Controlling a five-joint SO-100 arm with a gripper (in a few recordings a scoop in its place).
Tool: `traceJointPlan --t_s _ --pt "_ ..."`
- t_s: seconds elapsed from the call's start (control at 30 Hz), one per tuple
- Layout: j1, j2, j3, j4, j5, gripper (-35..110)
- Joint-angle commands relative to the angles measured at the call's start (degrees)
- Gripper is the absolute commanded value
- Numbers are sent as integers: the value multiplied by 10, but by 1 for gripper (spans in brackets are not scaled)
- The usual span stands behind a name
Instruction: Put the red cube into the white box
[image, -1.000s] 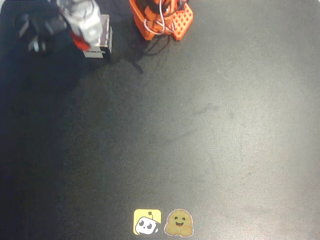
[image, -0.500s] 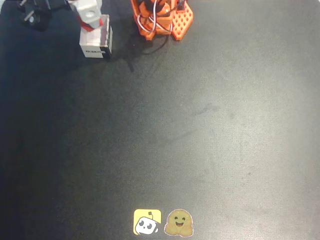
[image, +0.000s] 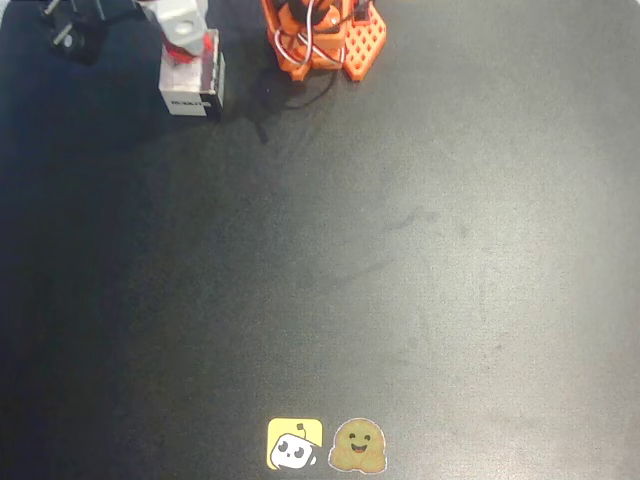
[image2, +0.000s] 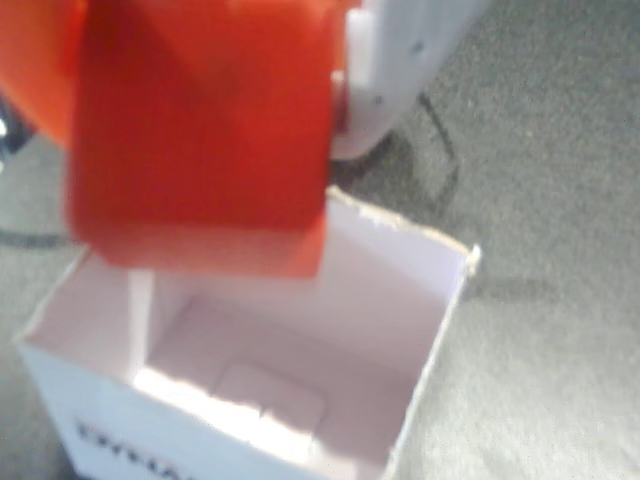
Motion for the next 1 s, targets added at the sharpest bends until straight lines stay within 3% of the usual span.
traceJointPlan --t_s 0.0,0.13,0.23,0.4,0.57,0.73,0.97 --pt "4 7 -6 2 0 25" --pt "4 9 -10 3 -1 25" --pt "-1 14 -11 -19 -30 0" --pt "-41 18 -16 -106 -174 0" --pt "-250 32 -59 -164 -215 0" --pt "-476 116 -9 -219 -127 0" --pt "-601 383 181 -240 -111 0"
